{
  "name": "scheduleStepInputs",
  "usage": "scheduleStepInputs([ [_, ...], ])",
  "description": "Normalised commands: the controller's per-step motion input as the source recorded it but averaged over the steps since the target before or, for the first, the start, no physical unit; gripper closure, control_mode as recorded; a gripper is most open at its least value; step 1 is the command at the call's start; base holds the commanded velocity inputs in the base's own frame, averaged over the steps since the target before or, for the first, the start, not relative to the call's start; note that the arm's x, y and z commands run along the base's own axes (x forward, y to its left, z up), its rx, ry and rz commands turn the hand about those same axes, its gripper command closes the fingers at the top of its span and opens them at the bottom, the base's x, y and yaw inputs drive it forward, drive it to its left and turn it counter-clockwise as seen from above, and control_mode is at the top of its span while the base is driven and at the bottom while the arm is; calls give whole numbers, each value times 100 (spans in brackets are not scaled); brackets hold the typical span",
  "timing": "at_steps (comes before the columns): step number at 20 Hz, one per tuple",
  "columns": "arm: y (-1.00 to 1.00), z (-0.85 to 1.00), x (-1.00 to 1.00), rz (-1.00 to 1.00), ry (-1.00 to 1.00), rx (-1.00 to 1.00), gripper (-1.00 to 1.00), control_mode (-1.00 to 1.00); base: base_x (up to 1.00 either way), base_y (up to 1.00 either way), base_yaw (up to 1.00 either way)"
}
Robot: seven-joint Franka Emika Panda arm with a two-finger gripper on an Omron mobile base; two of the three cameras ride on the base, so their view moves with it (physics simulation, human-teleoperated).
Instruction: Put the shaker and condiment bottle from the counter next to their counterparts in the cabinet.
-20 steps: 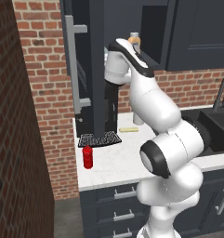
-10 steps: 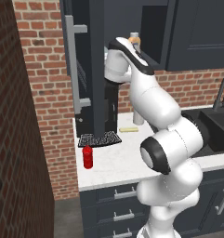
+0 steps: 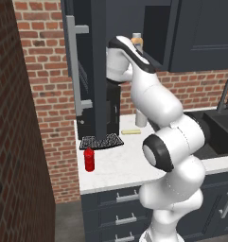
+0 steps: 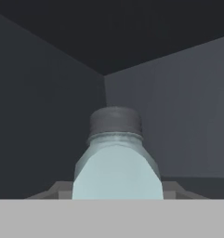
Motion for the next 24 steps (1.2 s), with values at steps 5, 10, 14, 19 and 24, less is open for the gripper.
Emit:
scheduleStepInputs([
  [5,0,-5,8,0,0,0,100,-100,0,0,0],
  [10,1,-7,1,0,0,0,-100,-100,0,0,0],
  [14,0,-6,2,0,0,0,-100,-100,0,0,0],
  [19,0,-3,3,0,0,0,-100,-100,0,0,0],
  [24,-2,0,-1,0,0,0,-100,-100,0,0,0],
])
